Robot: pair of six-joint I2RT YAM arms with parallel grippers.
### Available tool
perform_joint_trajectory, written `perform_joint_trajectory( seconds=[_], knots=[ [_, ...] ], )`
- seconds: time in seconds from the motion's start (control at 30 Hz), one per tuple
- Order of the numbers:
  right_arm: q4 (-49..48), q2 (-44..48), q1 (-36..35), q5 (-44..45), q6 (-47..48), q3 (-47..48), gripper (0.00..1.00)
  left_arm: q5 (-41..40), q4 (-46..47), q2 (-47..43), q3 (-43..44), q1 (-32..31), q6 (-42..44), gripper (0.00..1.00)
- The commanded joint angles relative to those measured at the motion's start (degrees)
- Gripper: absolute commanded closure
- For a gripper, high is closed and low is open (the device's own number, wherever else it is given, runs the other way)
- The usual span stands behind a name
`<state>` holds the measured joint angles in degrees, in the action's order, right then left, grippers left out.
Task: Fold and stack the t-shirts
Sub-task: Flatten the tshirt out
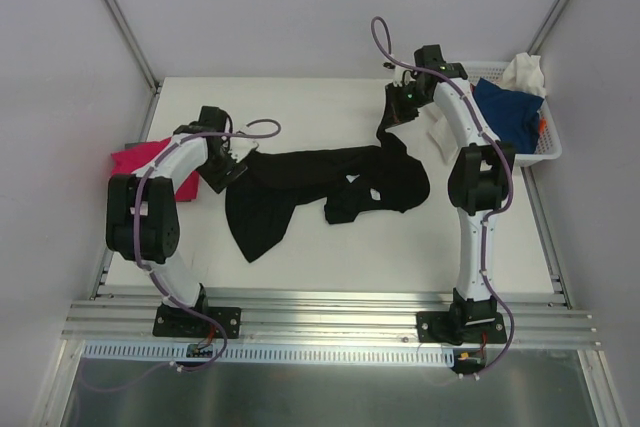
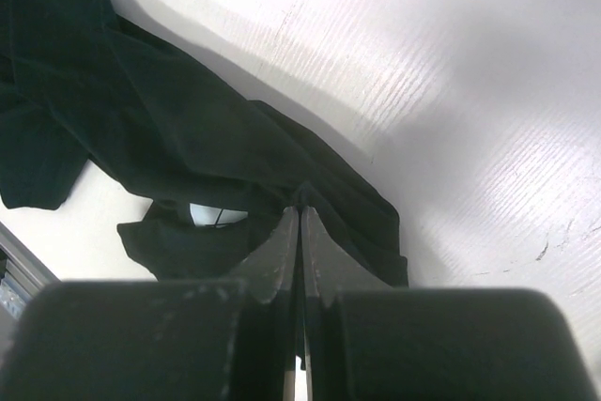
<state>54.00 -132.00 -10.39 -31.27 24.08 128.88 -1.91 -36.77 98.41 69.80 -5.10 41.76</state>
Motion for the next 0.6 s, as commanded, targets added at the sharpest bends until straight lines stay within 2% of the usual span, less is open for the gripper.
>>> perform_joint_trajectory(
  seconds=[0.0, 0.2, 0.57],
  knots=[
    [-0.5, 0.4, -0.3, -0.2, 0.0, 1.3, 0.99, -4.3, 4.9, -0.4, -2.2, -4.6, 6.9, 0.39],
    [-0.4, 0.9, -0.2, 0.1, 0.4, 1.2, 0.99, -3.9, 4.9, -3.2, -4.1, -10.1, 6.0, 0.39],
    [-0.4, 0.3, -0.2, 0.0, 0.3, 1.1, 0.99, -2.4, 4.9, -1.0, -4.7, -10.3, 4.4, 0.44]
  ],
)
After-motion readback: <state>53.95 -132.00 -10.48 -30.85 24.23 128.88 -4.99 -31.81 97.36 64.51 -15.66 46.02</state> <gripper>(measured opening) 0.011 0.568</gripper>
